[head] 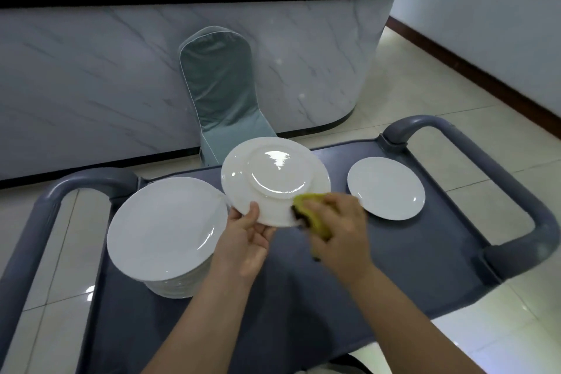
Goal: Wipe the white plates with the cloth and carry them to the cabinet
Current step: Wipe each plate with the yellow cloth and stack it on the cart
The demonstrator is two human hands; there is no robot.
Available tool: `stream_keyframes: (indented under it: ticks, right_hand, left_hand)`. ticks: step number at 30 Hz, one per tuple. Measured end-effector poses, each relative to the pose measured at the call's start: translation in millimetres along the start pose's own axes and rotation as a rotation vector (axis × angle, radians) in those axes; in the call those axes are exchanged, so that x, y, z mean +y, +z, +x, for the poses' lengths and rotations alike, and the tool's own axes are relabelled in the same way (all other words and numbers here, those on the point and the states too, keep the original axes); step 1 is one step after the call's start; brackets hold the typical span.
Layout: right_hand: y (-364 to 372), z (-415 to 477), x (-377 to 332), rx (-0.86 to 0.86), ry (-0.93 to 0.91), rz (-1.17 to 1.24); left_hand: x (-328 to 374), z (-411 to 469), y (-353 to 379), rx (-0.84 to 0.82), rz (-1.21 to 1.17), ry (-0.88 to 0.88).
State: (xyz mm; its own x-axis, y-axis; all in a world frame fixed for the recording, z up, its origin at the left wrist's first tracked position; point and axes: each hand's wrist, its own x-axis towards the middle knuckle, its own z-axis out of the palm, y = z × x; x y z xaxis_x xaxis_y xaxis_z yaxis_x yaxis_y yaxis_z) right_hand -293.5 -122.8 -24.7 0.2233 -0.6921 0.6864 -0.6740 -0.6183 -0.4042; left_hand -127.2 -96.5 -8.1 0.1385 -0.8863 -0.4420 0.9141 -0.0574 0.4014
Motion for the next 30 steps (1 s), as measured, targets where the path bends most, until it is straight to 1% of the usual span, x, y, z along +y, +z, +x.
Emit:
stream_keyframes:
  ticks: [2, 3, 4, 6, 7, 8, 10, 12, 13, 14, 16, 18, 21, 23, 25, 27, 30]
  right_hand:
    - [13, -4, -19, -0.101, -0.199, -0.046]
    - [15, -4, -20, -0.115, -0.229, -0.063]
    - [13, -2, -16, -0.101, -0.203, -0.055]
    - [2, 2, 0, -0.025, -0.027, -0.009]
    - [-5, 5, 5, 0.013, 0.055, -0.001]
    - [-8, 7, 6, 0.033, 0.088, -0.007]
    - [-2, 10, -9, 0.0, 0.009, -0.007]
    - [12, 8, -31, -0.11, -0.143, -0.03]
    - [16, 7, -36, -0.144, -0.188, -0.043]
    - [17, 7, -34, -0.151, -0.188, -0.028]
    - [9, 7, -17, -0.104, -0.08, 0.071]
    - [-5, 14, 6, -0.103, 0.127, 0.136]
    - [-15, 49, 42, -0.15, 0.438, 0.167]
    - [-15, 85, 51, -0.142, 0.551, 0.152]
    - [-9, 116, 39, -0.104, 0.498, 0.133]
    - [5, 126, 10, -0.092, 0.295, 0.128]
    - [18, 92, -36, -0.201, -0.049, 0.113]
  left_hand:
    - [-5, 0, 3, 0.005, 0.063, -0.02]
    - [-5, 0, 2, 0.01, 0.066, -0.022]
    - [-2, 1, 1, 0.011, 0.041, -0.016]
    - [6, 0, -2, -0.018, -0.007, 0.015]
    - [8, -1, -4, -0.037, 0.002, 0.032]
    - [9, -2, -5, -0.053, 0.024, 0.043]
    - [6, -3, -3, -0.084, 0.091, 0.047]
    - [4, -4, -2, -0.103, 0.195, 0.044]
    - [4, -3, -2, -0.105, 0.215, 0.043]
    - [6, -3, -3, -0.105, 0.203, 0.048]
    - [13, -3, -8, -0.132, 0.17, 0.068]
    - [21, -4, -13, -0.184, 0.207, 0.079]
    - [32, -7, -17, -0.282, 0.377, 0.04]
    - [33, -12, -16, -0.339, 0.507, 0.01]
    - [29, -16, -10, -0.39, 0.617, 0.004]
    - [26, -16, -3, -0.395, 0.657, 0.041]
    - [30, -12, 1, -0.357, 0.571, 0.091]
